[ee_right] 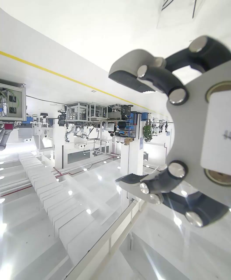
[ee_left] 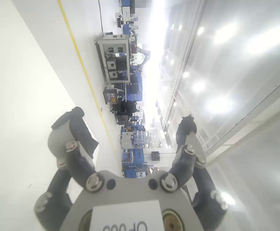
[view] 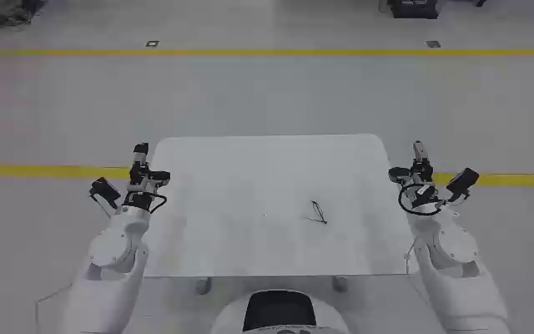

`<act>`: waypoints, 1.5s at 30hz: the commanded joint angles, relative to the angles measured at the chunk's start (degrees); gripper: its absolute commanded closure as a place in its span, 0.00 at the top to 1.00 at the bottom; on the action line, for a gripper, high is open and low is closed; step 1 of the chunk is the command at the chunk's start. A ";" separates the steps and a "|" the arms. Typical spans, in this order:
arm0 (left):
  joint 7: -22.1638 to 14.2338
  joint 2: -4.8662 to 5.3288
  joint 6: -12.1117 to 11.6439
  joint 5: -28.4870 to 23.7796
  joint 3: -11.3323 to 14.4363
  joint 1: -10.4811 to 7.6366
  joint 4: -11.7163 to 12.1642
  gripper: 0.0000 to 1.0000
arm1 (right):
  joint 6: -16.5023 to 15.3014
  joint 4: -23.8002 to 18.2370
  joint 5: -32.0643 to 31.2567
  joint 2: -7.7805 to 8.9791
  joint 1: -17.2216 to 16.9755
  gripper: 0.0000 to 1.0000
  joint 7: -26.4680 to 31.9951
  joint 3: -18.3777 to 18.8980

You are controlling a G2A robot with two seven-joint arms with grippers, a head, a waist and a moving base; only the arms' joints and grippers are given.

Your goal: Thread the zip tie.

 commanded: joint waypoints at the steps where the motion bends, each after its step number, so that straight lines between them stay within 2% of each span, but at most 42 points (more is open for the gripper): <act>1: 0.00 0.00 0.00 0.00 0.00 0.00 0.00 0.78 | 0.00 0.00 0.00 0.00 0.00 0.78 0.00 0.00; 2: 0.00 0.00 0.00 0.00 0.00 0.00 0.00 1.00 | 0.00 0.00 0.00 0.00 0.00 0.78 0.00 0.00; 3: 0.00 0.00 0.00 0.00 0.00 0.00 0.00 1.00 | -0.42 -0.59 -1.58 0.08 0.19 1.00 0.22 0.05; 7: 0.00 0.00 0.00 0.00 0.00 0.00 0.00 1.00 | -1.32 -1.68 -10.79 0.40 -0.07 1.00 2.49 -0.53; 13: 0.00 0.00 0.00 0.00 0.00 0.00 0.00 1.00 | 0.81 -1.37 -24.40 1.00 0.65 1.00 9.92 -3.15; 15: 0.00 0.00 0.00 0.00 0.00 0.00 0.00 1.00 | -1.07 -1.14 -28.87 1.09 0.61 1.00 8.65 -3.28; 23: 0.00 0.00 0.00 0.00 0.00 0.00 0.00 1.00 | -1.07 -1.14 -28.87 1.09 0.61 1.00 8.65 -3.28; 24: 0.00 0.00 0.00 0.00 0.00 0.00 0.00 1.00 | -1.38 -1.62 -30.57 1.19 0.86 1.00 9.36 -3.41; 27: 0.00 0.00 0.00 0.00 0.00 0.00 0.00 1.00 | -1.24 -2.08 -36.26 1.57 2.21 1.00 13.62 -3.97; 37: 0.00 0.00 0.00 0.00 0.00 0.00 0.00 1.00 | 0.38 -1.01 -46.73 2.41 7.76 1.00 30.23 -7.65; 45: 0.00 0.00 0.00 0.00 0.00 0.00 0.00 1.00 | 0.57 -0.83 -47.59 2.45 8.02 1.00 30.47 -7.76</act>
